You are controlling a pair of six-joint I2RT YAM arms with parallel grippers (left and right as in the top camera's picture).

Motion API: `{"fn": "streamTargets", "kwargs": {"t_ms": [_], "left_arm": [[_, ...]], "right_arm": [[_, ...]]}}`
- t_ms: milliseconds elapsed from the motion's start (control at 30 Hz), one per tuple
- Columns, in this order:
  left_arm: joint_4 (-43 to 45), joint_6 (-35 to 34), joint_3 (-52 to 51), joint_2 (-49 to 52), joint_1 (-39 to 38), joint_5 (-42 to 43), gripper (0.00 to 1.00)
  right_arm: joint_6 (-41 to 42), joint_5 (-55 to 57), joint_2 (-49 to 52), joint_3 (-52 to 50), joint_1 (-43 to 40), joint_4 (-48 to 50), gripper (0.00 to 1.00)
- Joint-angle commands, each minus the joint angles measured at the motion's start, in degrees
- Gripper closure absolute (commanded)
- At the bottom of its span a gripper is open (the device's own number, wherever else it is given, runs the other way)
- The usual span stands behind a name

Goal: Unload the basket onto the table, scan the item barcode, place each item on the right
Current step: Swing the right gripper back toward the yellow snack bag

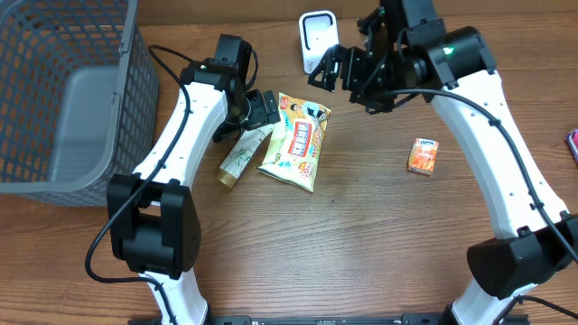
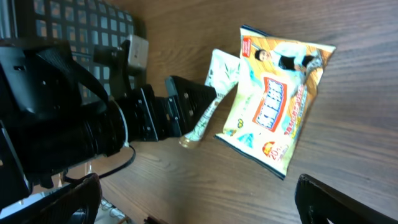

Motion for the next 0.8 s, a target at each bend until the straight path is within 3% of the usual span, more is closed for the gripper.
{"fn": "streamTargets", "kwargs": {"t_ms": [0,367,633,767], "left_arm": [[0.1,1.1,1.1,-0.2,-0.4,-0.4,0.00],[0.1,1.1,1.1,-0.2,-0.4,-0.4,0.00],[0.1,1.1,1.1,-0.2,-0.4,-0.4,0.01],[0.1,1.1,1.1,-0.2,-0.4,-0.4,0.00]], "right_arm": [[0.0,0.7,-1.0,0.3,-0.2,1.0,0.00],[0.4,11.1,2.6,0.0,3.3,0.9,0.00],[10.8,14.9,10.6,0.0,3.1,1.3,0.00],[11.0,14.6,14.7,0.0,3.3,1.4,0.04]]}}
